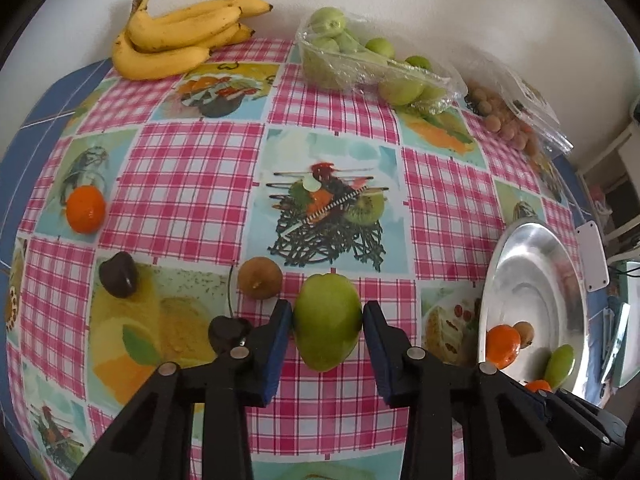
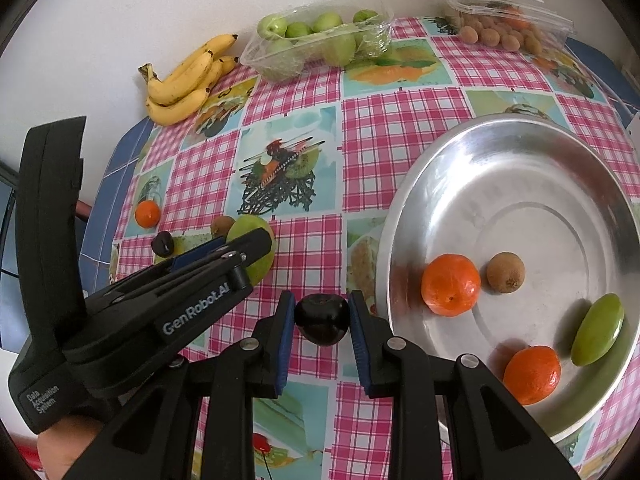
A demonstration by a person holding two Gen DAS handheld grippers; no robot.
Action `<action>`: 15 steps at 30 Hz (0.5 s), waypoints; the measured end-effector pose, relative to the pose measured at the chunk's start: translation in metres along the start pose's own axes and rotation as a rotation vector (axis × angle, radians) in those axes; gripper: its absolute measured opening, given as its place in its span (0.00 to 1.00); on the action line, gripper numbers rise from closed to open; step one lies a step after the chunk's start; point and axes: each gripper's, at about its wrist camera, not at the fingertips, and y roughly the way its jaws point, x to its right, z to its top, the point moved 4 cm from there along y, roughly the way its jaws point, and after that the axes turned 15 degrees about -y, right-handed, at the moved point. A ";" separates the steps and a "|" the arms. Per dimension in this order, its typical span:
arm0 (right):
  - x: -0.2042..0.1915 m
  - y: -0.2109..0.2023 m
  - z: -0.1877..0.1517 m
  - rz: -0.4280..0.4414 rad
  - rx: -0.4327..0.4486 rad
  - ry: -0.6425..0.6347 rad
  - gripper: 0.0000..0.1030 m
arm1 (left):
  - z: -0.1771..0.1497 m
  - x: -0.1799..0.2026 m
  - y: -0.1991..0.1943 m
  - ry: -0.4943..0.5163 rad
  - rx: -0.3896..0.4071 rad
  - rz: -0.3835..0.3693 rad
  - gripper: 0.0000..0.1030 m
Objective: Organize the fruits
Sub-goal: 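Carry the green mango and dark plum into the steel bowl and open both tools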
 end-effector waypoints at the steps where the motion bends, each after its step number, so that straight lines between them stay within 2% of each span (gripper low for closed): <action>1: 0.000 -0.001 0.001 0.001 0.004 0.001 0.27 | 0.001 0.000 -0.003 -0.002 0.006 -0.002 0.38; 9: 0.007 -0.018 0.004 0.015 0.045 0.022 0.27 | 0.011 0.004 -0.038 -0.020 0.069 -0.050 0.38; 15: 0.039 -0.041 0.004 -0.011 0.092 0.098 0.27 | 0.008 0.018 -0.053 0.003 0.080 -0.088 0.38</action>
